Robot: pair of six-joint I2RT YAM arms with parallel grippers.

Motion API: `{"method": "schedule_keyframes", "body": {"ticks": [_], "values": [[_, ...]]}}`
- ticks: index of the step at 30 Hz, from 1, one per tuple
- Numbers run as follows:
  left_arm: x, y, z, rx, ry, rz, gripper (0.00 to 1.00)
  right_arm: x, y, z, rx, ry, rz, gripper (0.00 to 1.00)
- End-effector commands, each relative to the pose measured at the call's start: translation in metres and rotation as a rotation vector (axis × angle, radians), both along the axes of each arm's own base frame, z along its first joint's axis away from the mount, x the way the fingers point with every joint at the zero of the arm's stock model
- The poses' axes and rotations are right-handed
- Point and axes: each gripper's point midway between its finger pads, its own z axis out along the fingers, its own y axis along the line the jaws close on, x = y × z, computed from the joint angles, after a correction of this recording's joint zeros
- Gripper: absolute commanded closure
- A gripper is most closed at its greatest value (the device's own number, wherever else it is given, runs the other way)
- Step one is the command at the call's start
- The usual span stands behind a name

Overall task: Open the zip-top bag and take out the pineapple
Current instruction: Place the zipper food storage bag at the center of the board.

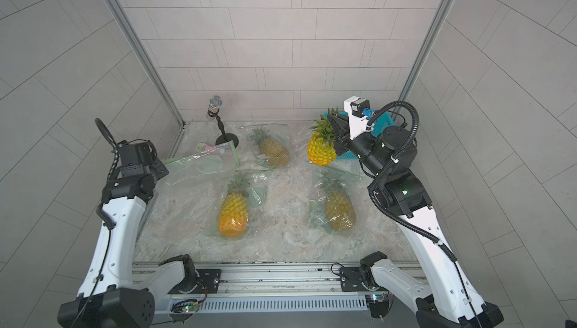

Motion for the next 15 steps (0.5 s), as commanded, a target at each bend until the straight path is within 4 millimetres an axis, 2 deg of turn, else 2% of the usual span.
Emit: {"method": "schedule_keyframes", "body": {"ticks": [1, 4, 7, 9, 11, 14, 15], "values": [[-0.015, 0.012, -0.010, -0.002, 0.022, 0.083, 1.00, -0.010, -0.001, 0.028, 0.044, -0.096, 0.024, 1.00], [-0.012, 0.009, -0.017, -0.033, 0.007, 0.064, 1.00, -0.007, 0.000, 0.026, 0.046, -0.087, 0.028, 1.00], [-0.005, 0.003, -0.017, -0.056, -0.012, 0.021, 0.80, -0.005, -0.001, 0.022, 0.050, -0.075, 0.021, 1.00], [0.001, 0.000, -0.009, -0.063, -0.033, -0.014, 0.56, -0.002, -0.003, 0.020, 0.052, -0.067, 0.014, 1.00], [0.008, -0.006, 0.001, -0.080, -0.062, -0.056, 0.48, 0.001, -0.004, 0.017, 0.054, -0.054, 0.007, 1.00], [0.017, -0.015, 0.018, -0.104, -0.115, -0.108, 0.30, 0.006, -0.006, 0.012, 0.060, -0.028, 0.005, 1.00], [0.021, -0.018, 0.026, -0.111, -0.134, -0.133, 0.27, 0.007, -0.005, 0.010, 0.062, -0.021, 0.008, 1.00]]}}
